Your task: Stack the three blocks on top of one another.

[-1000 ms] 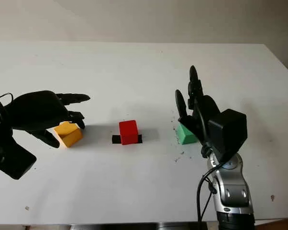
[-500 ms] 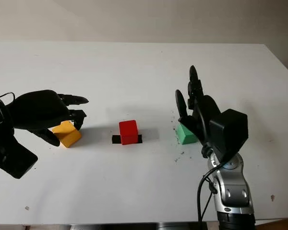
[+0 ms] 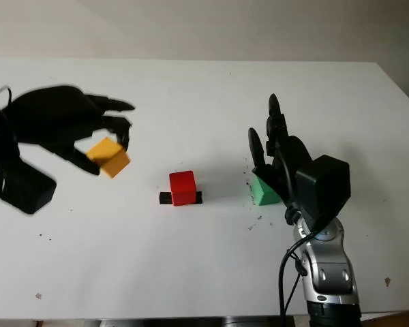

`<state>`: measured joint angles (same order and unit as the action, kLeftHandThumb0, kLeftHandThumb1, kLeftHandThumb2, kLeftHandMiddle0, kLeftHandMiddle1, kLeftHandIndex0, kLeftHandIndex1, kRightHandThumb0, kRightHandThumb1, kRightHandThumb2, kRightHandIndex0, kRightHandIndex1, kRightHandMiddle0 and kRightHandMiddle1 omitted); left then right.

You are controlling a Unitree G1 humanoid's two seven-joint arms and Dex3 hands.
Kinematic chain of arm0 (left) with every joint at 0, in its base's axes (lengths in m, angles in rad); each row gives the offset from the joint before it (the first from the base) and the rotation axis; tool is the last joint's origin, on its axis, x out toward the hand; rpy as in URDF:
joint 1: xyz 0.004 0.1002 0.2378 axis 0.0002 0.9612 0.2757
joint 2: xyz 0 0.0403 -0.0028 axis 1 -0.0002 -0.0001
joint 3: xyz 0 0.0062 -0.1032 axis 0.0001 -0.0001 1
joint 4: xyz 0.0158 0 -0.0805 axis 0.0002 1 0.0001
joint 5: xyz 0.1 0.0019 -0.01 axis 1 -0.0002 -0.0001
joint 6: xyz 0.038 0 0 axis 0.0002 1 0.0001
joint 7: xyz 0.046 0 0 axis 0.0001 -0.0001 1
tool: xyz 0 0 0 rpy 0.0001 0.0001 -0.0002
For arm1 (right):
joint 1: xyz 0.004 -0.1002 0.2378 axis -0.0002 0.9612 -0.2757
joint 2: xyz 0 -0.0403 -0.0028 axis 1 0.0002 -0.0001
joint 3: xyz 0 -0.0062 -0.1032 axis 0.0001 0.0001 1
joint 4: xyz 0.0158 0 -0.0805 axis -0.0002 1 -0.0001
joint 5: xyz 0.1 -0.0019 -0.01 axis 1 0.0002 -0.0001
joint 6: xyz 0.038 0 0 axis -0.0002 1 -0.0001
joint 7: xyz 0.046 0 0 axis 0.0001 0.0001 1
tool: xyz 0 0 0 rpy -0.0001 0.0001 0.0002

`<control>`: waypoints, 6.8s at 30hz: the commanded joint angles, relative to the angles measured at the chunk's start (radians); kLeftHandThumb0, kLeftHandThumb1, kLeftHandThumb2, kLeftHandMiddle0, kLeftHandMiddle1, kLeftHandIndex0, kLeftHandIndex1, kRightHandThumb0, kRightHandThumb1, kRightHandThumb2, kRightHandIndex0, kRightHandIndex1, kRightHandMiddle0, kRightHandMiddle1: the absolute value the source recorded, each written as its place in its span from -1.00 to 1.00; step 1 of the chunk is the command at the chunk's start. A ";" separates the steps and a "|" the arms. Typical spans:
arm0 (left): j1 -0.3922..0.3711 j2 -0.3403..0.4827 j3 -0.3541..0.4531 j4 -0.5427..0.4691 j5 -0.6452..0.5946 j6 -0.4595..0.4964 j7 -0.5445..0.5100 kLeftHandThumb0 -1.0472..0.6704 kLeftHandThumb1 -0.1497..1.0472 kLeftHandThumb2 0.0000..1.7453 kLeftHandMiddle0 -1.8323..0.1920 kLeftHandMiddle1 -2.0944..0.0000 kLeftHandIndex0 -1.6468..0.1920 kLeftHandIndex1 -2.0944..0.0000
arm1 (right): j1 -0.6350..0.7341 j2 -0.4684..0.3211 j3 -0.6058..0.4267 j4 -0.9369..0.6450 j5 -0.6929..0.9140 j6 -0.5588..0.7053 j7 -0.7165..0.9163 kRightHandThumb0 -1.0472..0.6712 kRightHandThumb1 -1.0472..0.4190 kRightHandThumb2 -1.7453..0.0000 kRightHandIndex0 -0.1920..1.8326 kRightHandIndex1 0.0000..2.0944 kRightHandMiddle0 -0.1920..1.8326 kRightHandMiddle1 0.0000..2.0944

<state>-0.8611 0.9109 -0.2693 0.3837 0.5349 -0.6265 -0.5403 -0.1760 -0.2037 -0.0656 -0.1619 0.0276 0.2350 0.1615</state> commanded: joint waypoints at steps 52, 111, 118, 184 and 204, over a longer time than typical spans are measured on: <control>0.116 -0.492 0.093 0.093 -0.433 0.460 -0.135 -0.35 0.86 -0.94 0.51 0.94 0.33 -0.38 | 0.020 0.006 0.003 -0.053 -0.016 0.033 -0.023 -0.58 -1.00 0.31 -1.00 -1.00 -1.00 -1.00; 0.174 -0.424 0.074 0.027 -0.352 0.448 -0.191 -0.51 0.79 -0.94 0.73 0.98 0.65 0.27 | 0.014 0.004 -0.005 -0.045 -0.014 0.035 -0.005 -0.56 -1.00 0.30 -1.00 -1.00 -1.00 -1.00; 0.181 -0.413 0.067 0.018 -0.334 0.434 -0.187 -0.48 0.76 -0.94 0.83 0.96 0.69 0.60 | 0.011 0.001 -0.006 -0.034 -0.014 0.023 -0.001 -0.58 -1.00 0.30 -1.00 -1.00 -1.00 -1.00; 0.780 -0.638 0.466 -0.507 -0.750 0.688 0.277 -0.67 1.00 -0.27 1.00 1.00 1.00 1.00 | -0.087 -0.724 0.101 -0.039 -0.473 -0.240 0.476 -0.53 -0.63 0.93 -0.78 -0.94 -0.48 -0.94; 0.795 -0.636 0.446 -0.500 -0.708 0.647 0.270 -0.58 1.00 -0.22 1.00 1.00 1.00 1.00 | -0.069 -0.616 0.168 0.166 -0.585 -0.337 0.276 -0.44 -0.76 0.93 -0.81 -0.95 -0.49 -0.94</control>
<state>-0.0701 0.2707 0.1775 -0.1154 -0.1783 0.0324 -0.2674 -0.2477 -0.8312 0.0991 -0.0037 -0.5530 -0.0920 0.4516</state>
